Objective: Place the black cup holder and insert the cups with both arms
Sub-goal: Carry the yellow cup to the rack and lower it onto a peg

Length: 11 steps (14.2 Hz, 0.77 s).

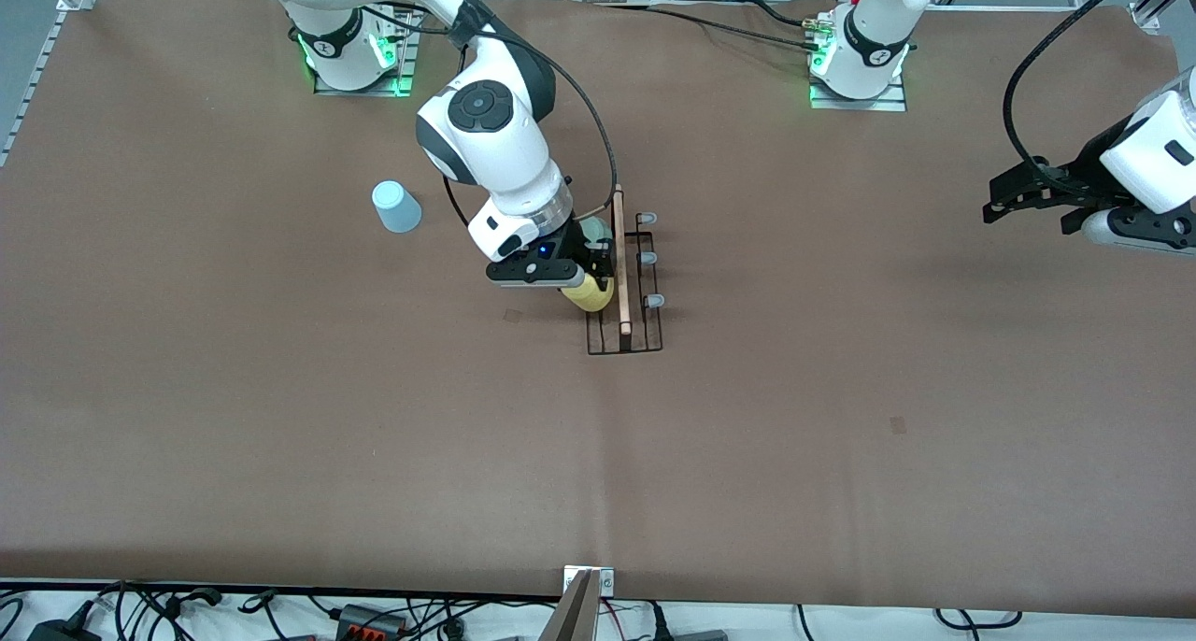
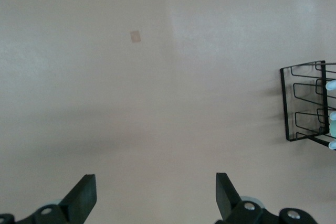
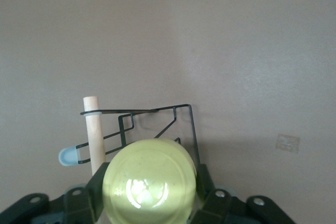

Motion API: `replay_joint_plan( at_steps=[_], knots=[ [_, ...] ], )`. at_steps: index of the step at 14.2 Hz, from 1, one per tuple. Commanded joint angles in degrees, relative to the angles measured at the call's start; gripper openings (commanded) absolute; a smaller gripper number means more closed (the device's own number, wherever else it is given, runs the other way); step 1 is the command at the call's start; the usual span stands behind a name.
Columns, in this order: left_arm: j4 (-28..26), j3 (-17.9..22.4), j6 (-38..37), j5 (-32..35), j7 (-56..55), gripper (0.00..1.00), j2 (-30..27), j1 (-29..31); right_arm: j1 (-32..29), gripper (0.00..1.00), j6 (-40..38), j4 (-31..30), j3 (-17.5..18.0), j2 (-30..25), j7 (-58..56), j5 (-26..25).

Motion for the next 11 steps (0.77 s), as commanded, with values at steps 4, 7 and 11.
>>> replay_joint_plan(
  at_steps=[4, 7, 11],
  knots=[
    [2.5, -0.4, -4.4, 0.5, 0.8, 1.00, 0.5, -0.1, 0.7, 1.00, 0.2, 1.4, -0.4, 1.5, 0.2, -0.8],
    [2.8, -0.4, -4.0, 4.8, 0.3, 1.00, 1.6, -1.4, 0.7, 1.00, 0.3, 1.3, -0.4, 1.4, 0.2, -0.7],
    [4.6, -0.4, 1.0, 5.1, 0.2, 1.00, 2.2, -3.4, -2.6, 1.00, -4.0, 1.3, -0.6, -2.2, -1.3, -0.6]
  ],
)
